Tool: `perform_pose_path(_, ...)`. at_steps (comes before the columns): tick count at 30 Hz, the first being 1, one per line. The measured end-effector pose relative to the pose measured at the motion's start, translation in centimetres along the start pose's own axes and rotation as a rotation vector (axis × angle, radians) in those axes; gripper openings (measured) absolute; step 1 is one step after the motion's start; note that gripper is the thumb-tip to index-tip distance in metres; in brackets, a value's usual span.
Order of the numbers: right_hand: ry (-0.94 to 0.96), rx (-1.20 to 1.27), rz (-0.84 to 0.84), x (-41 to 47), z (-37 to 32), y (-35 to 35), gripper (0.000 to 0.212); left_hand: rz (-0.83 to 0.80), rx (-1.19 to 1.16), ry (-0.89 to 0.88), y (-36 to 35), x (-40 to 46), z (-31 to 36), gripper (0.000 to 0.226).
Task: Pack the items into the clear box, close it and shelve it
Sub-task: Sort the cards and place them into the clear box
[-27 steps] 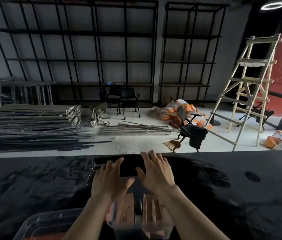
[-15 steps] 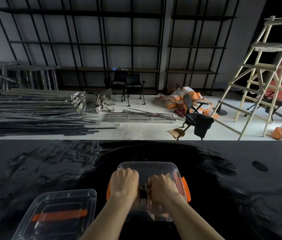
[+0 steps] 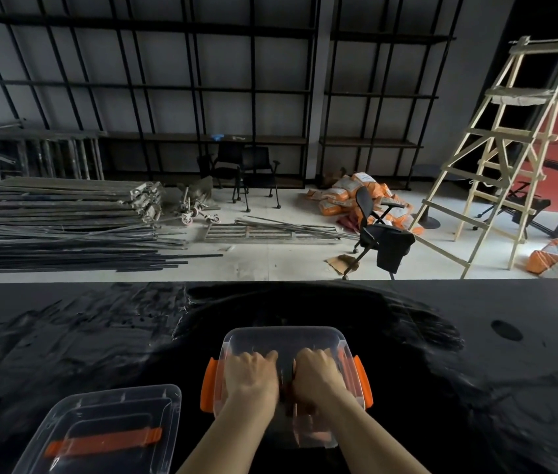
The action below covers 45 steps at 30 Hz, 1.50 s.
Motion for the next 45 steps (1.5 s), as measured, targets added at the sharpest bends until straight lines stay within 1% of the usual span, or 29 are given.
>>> perform_pose_path(2,-0.005,0.007,0.036,-0.1,0.0,0.5,0.030,-0.002,-0.020,0.021,-0.4,0.6,-0.2,0.074)
perform_pose_path(4,0.003,0.026,0.062,0.0,-0.2,1.4,0.034,0.000,-0.154,0.068,-1.1,1.1,-0.1,0.068)
perform_pose_path(6,-0.035,0.076,0.032,0.3,-0.4,2.5,0.035,0.013,-0.262,0.087,-1.7,1.1,0.2,0.063)
perform_pose_path(9,-0.020,0.178,0.028,0.3,-0.7,4.0,0.020,0.055,-0.268,0.063,-2.4,1.5,0.5,0.070)
perform_pose_path(11,-0.003,0.219,0.054,0.1,-0.6,4.9,0.026,0.112,-0.310,0.082,-2.1,1.4,0.1,0.071)
perform_pose_path(13,0.019,0.258,0.059,0.1,-0.6,5.8,0.035,0.141,-0.413,0.116,-1.4,0.9,-0.7,0.073)
perform_pose_path(16,0.087,0.353,0.041,0.4,-0.7,6.8,0.033,0.162,-0.562,0.166,-0.1,0.2,-2.1,0.075)
perform_pose_path(17,0.110,0.398,0.038,0.6,-0.6,6.9,0.030,0.174,-0.640,0.176,0.4,0.0,-2.7,0.071)
perform_pose_path(21,0.172,0.714,0.039,0.5,-0.6,6.8,0.024,0.201,-0.928,0.165,1.1,-0.5,-4.8,0.044)
perform_pose_path(23,0.152,0.869,0.101,0.4,-0.5,6.9,0.016,0.214,-1.132,0.152,0.7,-0.4,-5.3,0.029)
perform_pose_path(25,0.130,0.968,0.177,0.2,-0.4,6.9,0.013,0.291,-1.299,0.178,0.3,-0.3,-5.6,0.020)
perform_pose_path(26,0.134,0.964,0.211,0.2,-0.6,6.8,0.011,0.359,-1.322,0.205,0.3,-0.4,-5.8,0.023)
perform_pose_path(27,0.144,0.942,0.235,0.1,-1.0,6.6,0.010,0.435,-1.325,0.225,0.6,-0.5,-5.9,0.030)
perform_pose_path(28,0.157,0.925,0.252,0.0,-1.6,6.5,0.010,0.509,-1.345,0.221,1.1,-0.8,-5.8,0.037)
perform_pose_path(29,0.171,0.919,0.269,-0.3,-2.2,6.4,0.010,0.583,-1.356,0.201,1.7,-1.1,-5.5,0.038)
perform_pose_path(31,0.197,0.908,0.334,-0.9,-3.5,6.5,0.014,0.682,-1.374,0.160,2.6,-1.5,-4.7,0.029)
perform_pose_path(32,0.211,0.886,0.399,-1.2,-3.9,6.6,0.016,0.729,-1.385,0.173,2.6,-1.6,-4.4,0.026)
perform_pose_path(33,0.220,0.854,0.482,-1.4,-4.2,6.7,0.019,0.770,-1.365,0.213,2.3,-1.4,-4.2,0.026)
perform_pose_path(35,0.221,0.792,0.645,-1.6,-4.4,6.9,0.025,0.799,-1.298,0.305,1.6,-0.9,-4.2,0.029)
perform_pose_path(36,0.224,0.777,0.680,-1.6,-4.4,6.8,0.026,0.800,-1.281,0.315,1.4,-0.7,-4.2,0.027)
perform_pose_path(37,0.234,0.778,0.669,-1.5,-4.5,6.7,0.025,0.779,-1.321,0.272,1.6,-0.7,-4.1,0.021)
perform_pose_path(38,0.245,0.800,0.609,-1.3,-4.6,6.4,0.022,0.716,-1.423,0.214,1.8,-0.7,-3.8,0.016)
perform_pose_path(40,0.263,0.875,0.418,-1.0,-5.0,5.9,0.021,0.533,-1.581,0.085,2.0,-0.8,-2.9,0.009)
perform_pose_path(41,0.266,0.913,0.338,-0.8,-5.0,5.7,0.025,0.510,-1.599,0.054,2.1,-0.9,-2.6,0.009)
perform_pose_path(42,0.261,0.922,0.287,-0.7,-5.0,5.6,0.030,0.521,-1.618,0.046,2.2,-1.1,-2.6,0.010)
perform_pose_path(43,0.255,0.902,0.267,-0.5,-4.8,5.6,0.032,0.541,-1.631,0.057,2.0,-1.1,-2.6,0.012)
perform_pose_path(45,0.239,0.873,0.267,0.1,-4.2,5.6,0.022,0.555,-1.674,0.152,1.4,-0.7,-2.9,0.012)
Point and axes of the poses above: each hand's wrist, its own x-axis towards the middle knuckle, its own y-axis out of the back of the hand, z = x × y, the point moved 3 cm from there along x, towards the middle knuckle, and after that the axes turned 12 degrees about x, right-handed, at the moved point
